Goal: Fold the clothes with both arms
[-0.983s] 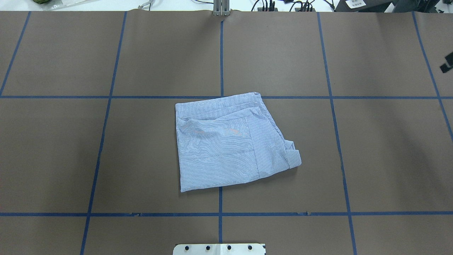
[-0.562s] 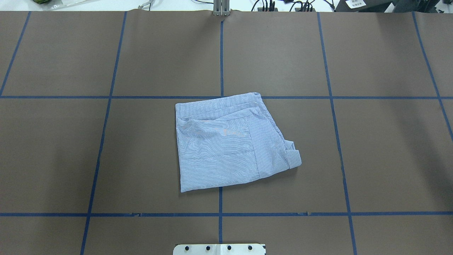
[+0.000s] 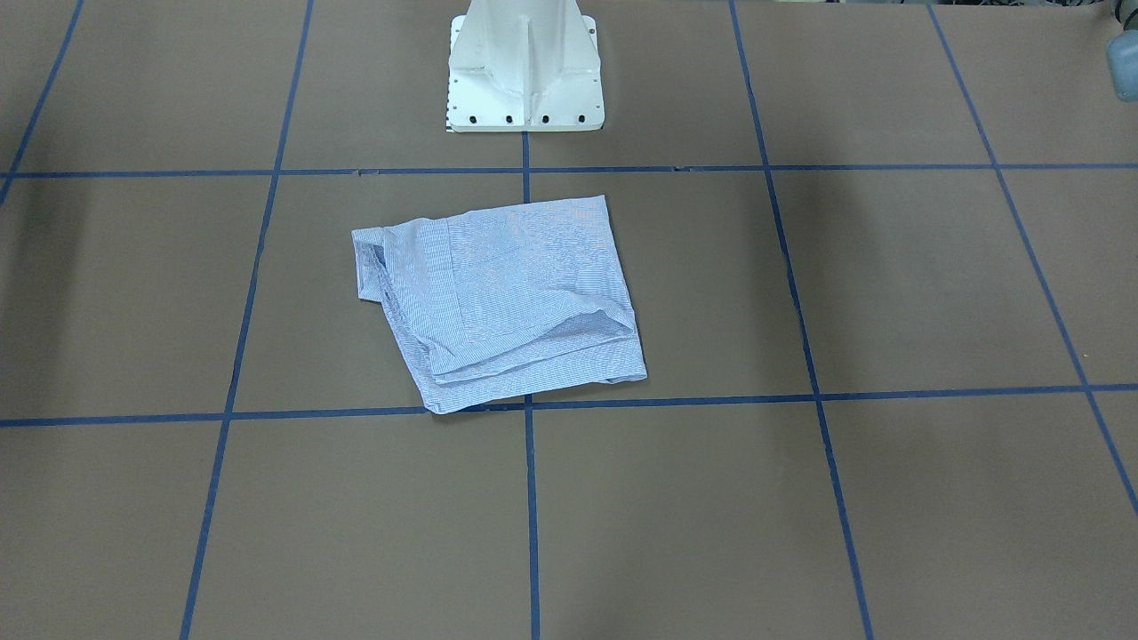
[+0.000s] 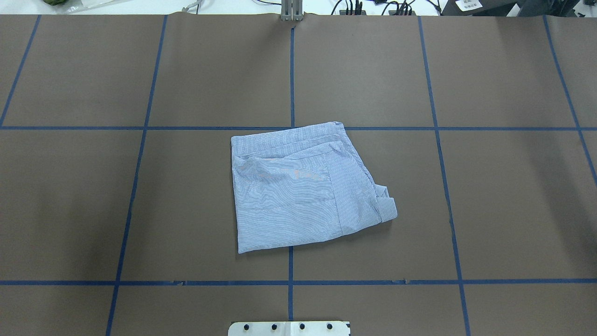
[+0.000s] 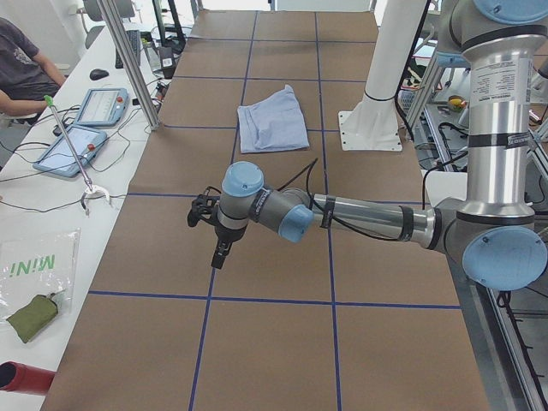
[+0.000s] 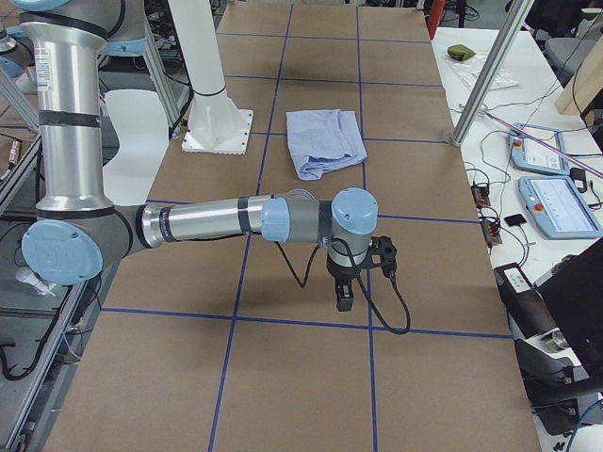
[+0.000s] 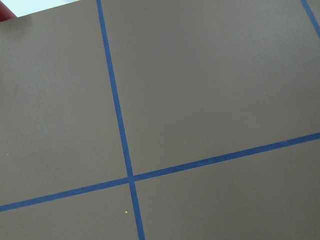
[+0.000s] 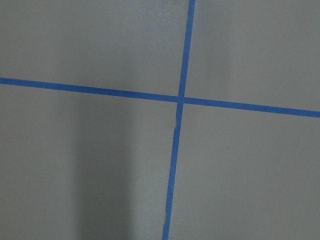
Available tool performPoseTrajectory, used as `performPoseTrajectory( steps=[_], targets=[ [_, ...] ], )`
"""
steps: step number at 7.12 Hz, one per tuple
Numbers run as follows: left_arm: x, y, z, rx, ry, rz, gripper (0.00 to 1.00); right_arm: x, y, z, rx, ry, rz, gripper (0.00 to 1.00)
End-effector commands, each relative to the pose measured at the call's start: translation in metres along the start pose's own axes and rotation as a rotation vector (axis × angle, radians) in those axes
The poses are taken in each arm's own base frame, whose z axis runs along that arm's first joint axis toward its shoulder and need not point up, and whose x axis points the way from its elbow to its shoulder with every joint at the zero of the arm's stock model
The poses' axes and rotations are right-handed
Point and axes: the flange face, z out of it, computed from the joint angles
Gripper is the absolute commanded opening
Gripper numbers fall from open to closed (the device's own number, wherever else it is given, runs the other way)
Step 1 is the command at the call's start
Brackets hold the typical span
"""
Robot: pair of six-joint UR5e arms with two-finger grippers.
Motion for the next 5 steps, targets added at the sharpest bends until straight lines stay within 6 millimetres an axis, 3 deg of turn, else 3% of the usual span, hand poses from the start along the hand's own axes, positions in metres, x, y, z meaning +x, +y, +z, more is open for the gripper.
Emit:
performPoseTrajectory(
  steps=[1,2,4,5],
  targets=[
    [-0.001,-0.004,-0.001,-0.087,-0.039,-0.054,1.0,0.008,0.002,0.009,-0.019,-0.005,0.023,1.0],
    [-0.008,-0.001,-0.009,-0.149,-0.047,-0.002,1.0,0.011,0.001,0.011,-0.023,-0.004,0.029,1.0],
    [-0.045,0.002,-0.032,-0.181,0.044,0.026,1.0,0.02,0.004,0.021,-0.044,-0.008,0.048,1.0],
    [-0.058,0.01,-0.022,-0.2,0.087,0.042,1.0,0.022,0.004,0.024,-0.05,-0.012,0.054,1.0]
  ],
)
